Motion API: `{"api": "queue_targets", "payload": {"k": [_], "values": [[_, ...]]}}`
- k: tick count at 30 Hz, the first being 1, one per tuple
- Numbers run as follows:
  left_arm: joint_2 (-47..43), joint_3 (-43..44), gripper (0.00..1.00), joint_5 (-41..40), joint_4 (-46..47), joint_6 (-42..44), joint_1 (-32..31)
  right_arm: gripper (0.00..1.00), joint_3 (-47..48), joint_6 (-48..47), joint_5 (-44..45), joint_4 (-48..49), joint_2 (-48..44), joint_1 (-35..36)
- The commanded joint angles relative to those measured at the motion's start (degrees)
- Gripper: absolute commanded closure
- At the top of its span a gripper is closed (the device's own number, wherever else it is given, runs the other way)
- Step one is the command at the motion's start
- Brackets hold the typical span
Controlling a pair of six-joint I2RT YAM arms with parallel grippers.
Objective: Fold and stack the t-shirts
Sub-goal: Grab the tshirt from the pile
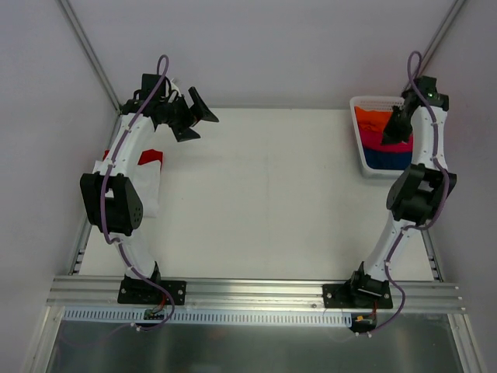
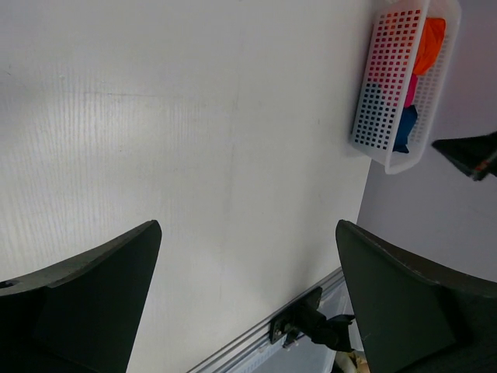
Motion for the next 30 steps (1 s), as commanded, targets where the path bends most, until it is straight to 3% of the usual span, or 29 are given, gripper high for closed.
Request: {"api": "queue_targets", "payload": {"k": [1,3,7,9,11,12,15,17,19,30], "values": [[-2.62,1.49,0.03,-1.56,0.44,1.49,0.49,1.0,10.99,3.91,-12.45,-1.65,-14.72,2.45],[-1.66,0.97,0.03,0.03,0.44,0.44,0.31,0.99,16.77,4.01,-13.24,-3.31,-15.61,3.51],[-0.95,0.35,0.05,0.29,0.53,0.26,-0.04,0.99,14.36,5.77,-16.94,-2.62,-19.73,4.3],[-0.51,0.35,0.05,0.47,0.53,0.61,-0.3,0.96,9.2,2.97,-9.61,-3.67,-20.7,4.92],[-0.25,0.44,0.05,0.64,0.53,0.87,-0.21,0.65,5.66,1.2,-5.7,-4.37,-20.97,5.27],[-0.07,0.44,0.05,0.99,0.53,1.05,-0.21,0.57,3.91,0.85,-2.99,-4.73,-20.8,5.18],[-0.33,0.0,0.04,1.08,0.53,1.58,-0.3,0.48,-1.29,0.84,-0.69,-3.94,-19.66,5.27],[-0.77,-0.44,0.03,0.82,0.62,2.01,-0.3,0.31,-1.91,0.76,0.9,-3.33,-17.82,5.45],[-1.3,-1.14,0.02,0.91,0.53,2.45,-0.3,0.24,-0.34,0.41,5.38,-3.23,-16.23,5.45],[-2.27,0.35,0.01,3.19,0.53,5.53,-0.3,0.2,3.54,-1.62,23.21,-2.71,-5.07,5.53]]}}
